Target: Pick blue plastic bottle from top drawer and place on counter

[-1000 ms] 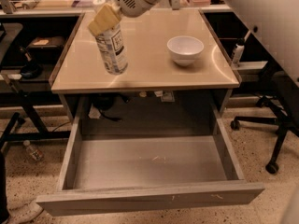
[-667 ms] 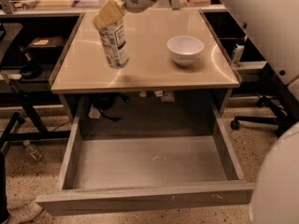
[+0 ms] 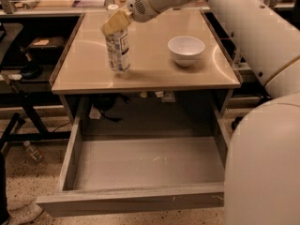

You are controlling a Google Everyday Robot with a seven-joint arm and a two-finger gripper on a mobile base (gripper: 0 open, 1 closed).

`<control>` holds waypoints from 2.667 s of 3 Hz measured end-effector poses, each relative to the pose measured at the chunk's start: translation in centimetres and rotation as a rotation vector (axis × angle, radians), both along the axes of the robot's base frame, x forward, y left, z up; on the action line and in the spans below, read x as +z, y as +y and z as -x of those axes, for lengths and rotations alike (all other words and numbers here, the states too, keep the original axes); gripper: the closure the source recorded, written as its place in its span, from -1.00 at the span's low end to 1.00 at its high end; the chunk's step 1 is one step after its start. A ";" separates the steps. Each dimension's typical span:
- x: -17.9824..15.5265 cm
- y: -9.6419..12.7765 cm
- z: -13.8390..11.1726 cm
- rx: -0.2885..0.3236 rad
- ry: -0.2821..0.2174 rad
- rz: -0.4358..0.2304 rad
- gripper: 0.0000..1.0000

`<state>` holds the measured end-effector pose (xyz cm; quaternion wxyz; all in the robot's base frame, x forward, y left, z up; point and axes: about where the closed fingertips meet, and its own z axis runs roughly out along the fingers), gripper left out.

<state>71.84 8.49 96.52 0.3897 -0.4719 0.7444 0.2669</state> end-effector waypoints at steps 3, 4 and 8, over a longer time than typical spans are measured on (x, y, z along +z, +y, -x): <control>-2.3 -0.2 -1.3 0.010 0.049 -0.009 0.64; -2.3 -0.2 -1.3 0.010 0.049 -0.009 0.15; -2.4 -0.2 -1.3 0.010 0.049 -0.009 -1.00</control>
Offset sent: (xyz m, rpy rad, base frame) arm 0.0248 -0.0075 -0.0494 0.0101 0.0896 0.0193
